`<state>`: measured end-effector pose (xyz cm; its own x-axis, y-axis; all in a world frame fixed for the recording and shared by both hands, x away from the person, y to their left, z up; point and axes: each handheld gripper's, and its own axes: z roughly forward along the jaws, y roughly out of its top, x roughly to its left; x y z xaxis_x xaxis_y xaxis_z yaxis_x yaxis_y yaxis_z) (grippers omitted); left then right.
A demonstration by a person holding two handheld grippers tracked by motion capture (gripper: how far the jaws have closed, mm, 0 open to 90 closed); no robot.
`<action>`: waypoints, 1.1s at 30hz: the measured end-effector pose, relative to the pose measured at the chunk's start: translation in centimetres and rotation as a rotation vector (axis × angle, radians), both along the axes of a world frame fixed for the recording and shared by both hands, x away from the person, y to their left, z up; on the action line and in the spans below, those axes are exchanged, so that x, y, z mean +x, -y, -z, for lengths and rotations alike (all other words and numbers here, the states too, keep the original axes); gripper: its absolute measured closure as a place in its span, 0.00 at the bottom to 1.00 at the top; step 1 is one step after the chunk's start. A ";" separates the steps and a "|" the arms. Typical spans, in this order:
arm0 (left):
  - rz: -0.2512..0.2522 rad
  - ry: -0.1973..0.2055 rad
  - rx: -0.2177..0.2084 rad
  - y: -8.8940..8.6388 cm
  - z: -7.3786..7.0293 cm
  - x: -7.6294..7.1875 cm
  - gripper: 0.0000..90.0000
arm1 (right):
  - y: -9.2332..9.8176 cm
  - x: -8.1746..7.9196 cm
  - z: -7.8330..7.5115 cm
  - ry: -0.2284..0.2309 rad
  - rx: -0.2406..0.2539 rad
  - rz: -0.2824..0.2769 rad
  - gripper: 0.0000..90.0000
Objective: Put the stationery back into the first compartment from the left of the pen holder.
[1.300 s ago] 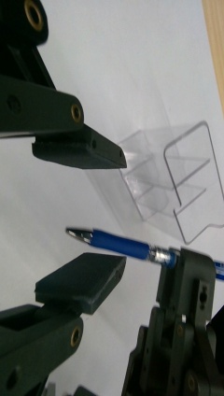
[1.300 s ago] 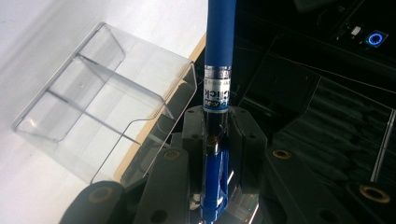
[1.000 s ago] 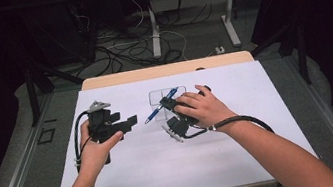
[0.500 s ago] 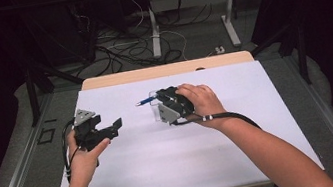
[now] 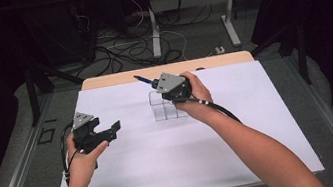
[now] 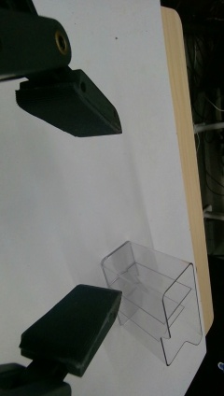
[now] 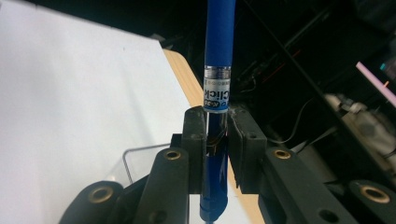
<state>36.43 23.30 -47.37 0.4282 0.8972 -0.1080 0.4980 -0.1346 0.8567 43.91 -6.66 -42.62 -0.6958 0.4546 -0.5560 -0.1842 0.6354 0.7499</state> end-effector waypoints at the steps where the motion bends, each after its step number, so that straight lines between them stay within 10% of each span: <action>1: 0.000 0.000 0.000 0.0 0.0 0.0 0.19 | 0.1 0.2 0.0 -0.024 0.026 0.009 0.87; 17: -0.022 0.016 -0.035 0.2 1.2 0.0 0.07 | 0.4 2.7 1.5 -0.289 0.391 0.117 0.87; 33: -0.040 0.036 -0.048 0.4 1.8 -0.1 0.00 | -1.0 3.2 3.4 -0.385 0.482 0.182 0.87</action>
